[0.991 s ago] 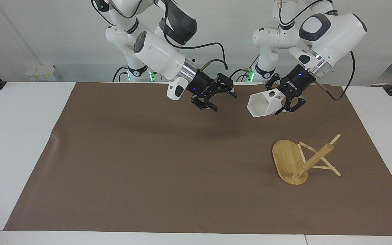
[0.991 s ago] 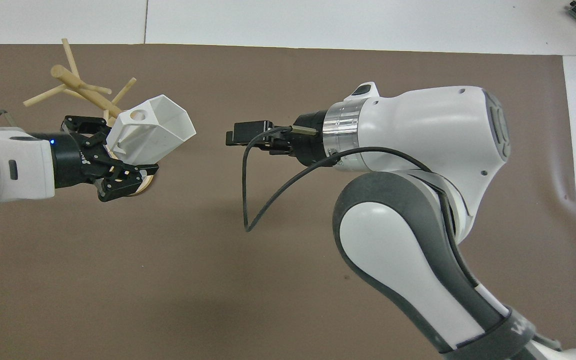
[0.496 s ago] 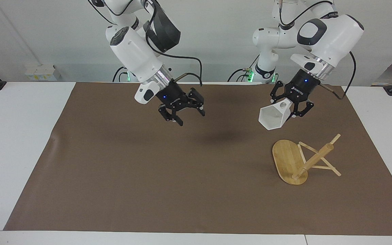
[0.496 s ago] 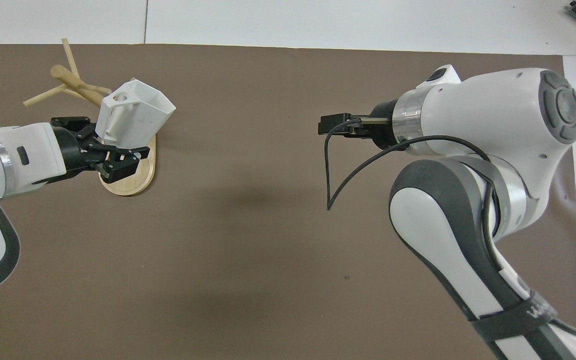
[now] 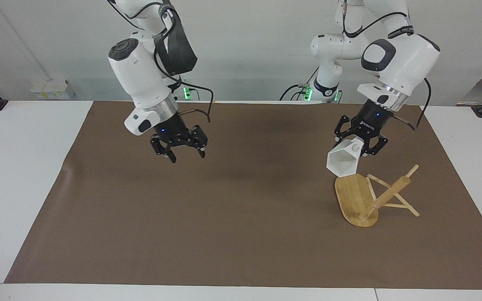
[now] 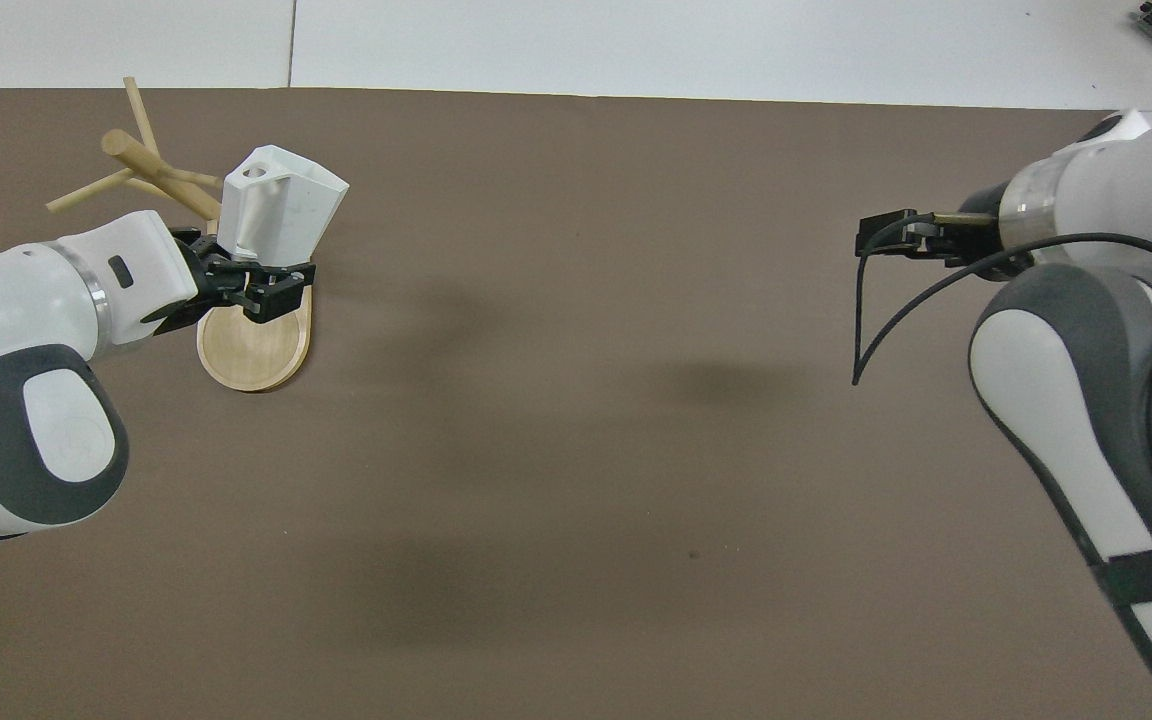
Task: Hang cup on rack
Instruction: 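Lower the mug onto a rack peg with the left gripper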
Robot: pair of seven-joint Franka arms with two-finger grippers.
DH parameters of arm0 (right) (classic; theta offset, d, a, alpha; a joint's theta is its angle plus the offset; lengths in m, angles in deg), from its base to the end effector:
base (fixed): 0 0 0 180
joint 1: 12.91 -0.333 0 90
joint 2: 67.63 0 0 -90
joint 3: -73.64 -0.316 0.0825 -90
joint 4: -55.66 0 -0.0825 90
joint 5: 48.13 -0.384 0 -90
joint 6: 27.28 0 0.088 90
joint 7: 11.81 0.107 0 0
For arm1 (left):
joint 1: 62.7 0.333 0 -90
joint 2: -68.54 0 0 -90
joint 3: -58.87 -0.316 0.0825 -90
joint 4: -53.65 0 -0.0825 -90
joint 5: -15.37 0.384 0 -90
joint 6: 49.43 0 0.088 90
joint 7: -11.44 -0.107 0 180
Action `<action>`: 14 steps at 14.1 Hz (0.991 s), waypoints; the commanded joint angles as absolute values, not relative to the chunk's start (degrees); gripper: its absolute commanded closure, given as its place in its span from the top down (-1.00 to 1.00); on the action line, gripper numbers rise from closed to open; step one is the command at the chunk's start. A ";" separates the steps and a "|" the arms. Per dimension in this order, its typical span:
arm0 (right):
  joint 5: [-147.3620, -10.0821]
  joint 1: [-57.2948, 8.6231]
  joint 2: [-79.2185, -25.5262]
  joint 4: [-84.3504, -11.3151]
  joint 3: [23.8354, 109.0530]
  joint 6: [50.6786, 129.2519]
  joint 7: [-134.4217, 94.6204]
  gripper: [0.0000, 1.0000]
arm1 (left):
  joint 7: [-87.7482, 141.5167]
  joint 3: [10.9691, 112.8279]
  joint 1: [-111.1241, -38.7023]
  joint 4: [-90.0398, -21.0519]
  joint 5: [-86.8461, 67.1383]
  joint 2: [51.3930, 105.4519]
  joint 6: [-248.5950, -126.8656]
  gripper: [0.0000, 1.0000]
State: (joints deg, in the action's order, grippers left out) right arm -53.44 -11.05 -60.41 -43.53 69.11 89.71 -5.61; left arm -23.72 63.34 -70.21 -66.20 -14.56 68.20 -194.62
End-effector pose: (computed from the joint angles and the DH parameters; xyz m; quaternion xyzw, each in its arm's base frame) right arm 0.6186 0.0318 0.5183 -0.9934 0.0485 -0.0882 0.0549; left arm 0.5689 -0.1151 0.4725 0.9329 -0.2173 0.2486 0.1436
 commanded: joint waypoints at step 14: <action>-49.63 -10.98 -62.26 -33.48 79.09 67.82 -12.09 1.00 | -11.07 62.12 -67.80 -63.42 -13.28 73.02 -198.32 -1.00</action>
